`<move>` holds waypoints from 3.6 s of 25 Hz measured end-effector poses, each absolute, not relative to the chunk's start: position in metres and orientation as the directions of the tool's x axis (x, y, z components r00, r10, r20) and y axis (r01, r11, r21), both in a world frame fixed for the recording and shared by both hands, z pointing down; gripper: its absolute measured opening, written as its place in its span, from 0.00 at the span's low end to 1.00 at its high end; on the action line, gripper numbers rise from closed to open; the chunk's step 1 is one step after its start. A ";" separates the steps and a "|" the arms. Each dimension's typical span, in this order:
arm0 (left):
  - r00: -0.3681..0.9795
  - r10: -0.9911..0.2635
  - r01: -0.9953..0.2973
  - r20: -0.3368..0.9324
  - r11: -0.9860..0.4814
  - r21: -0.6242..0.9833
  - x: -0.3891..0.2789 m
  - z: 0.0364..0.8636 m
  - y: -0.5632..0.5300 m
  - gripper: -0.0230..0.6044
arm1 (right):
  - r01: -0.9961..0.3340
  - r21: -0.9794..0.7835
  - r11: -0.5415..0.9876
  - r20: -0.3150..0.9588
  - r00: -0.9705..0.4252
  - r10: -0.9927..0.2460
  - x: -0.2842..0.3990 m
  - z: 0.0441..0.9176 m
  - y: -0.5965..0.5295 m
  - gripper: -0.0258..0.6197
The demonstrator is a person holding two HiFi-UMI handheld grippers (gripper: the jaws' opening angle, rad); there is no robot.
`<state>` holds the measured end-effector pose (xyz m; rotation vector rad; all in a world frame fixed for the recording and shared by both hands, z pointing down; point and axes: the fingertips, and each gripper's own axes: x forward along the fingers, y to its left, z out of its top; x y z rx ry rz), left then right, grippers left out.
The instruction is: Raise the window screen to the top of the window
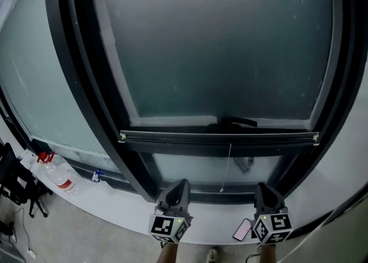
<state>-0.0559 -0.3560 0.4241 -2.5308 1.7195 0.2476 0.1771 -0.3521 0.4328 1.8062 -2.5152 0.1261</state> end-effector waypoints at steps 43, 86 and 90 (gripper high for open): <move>0.450 -0.805 -0.256 0.387 -0.531 -0.808 -0.038 0.418 -0.474 0.14 | -0.018 0.861 0.509 0.493 -0.218 -0.842 0.147 0.410 -0.482 0.07; 0.434 -0.783 -0.218 0.445 -0.571 -0.792 -0.049 0.338 -0.484 0.08 | -0.034 0.856 0.516 0.498 -0.215 -0.840 0.143 0.333 -0.483 0.07; 0.422 -0.841 -0.224 0.340 -0.460 -0.859 -0.053 0.276 -0.494 0.08 | -0.049 0.914 0.402 0.384 -0.210 -0.899 0.140 0.270 -0.493 0.07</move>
